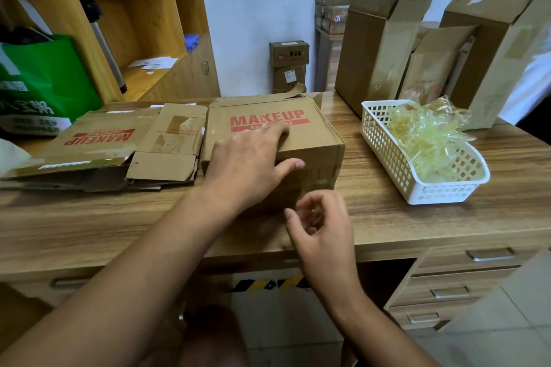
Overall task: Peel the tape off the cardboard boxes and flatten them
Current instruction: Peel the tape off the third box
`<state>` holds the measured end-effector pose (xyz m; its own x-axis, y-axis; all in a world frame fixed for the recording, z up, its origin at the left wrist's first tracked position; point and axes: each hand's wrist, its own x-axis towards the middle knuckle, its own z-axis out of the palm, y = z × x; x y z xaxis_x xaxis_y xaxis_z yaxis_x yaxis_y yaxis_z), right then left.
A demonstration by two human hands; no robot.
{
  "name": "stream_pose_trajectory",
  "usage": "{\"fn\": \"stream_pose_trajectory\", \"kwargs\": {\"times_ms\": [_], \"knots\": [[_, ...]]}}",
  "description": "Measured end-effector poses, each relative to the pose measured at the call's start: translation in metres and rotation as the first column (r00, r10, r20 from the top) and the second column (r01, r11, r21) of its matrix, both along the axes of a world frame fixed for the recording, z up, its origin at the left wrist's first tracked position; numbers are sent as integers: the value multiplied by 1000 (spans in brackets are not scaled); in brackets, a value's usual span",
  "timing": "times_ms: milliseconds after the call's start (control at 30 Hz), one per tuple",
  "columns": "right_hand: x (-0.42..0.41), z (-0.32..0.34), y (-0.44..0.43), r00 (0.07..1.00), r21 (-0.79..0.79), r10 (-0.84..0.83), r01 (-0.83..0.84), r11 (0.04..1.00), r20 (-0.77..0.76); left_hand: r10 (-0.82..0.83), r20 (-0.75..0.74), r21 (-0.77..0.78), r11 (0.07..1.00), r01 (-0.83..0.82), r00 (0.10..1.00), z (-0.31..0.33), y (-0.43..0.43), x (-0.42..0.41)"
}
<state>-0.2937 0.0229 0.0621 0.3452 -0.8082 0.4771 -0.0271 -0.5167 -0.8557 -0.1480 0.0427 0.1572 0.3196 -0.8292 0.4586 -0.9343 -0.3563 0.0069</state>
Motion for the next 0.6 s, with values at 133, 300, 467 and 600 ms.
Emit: {"fn": "stream_pose_trajectory", "kwargs": {"times_ms": [133, 300, 467, 600], "knots": [[-13, 2, -18, 995, 74, -82, 77, 994, 64, -85, -105, 169, 980, 102, 991, 17, 5, 26], [-20, 4, -32, 998, 57, -59, 59, 997, -6, -192, -242, 210, 947, 244, 951, 21, 9, 35], [-17, -1, -31, 994, -25, -27, 25, 999, -108, -165, -232, 148, 968, 202, 959, 13, 6, 30], [-12, 2, -21, 996, 2, 1, -1, 1000, -95, -161, -212, 107, 977, 187, 964, 9, 5, 27]]}}
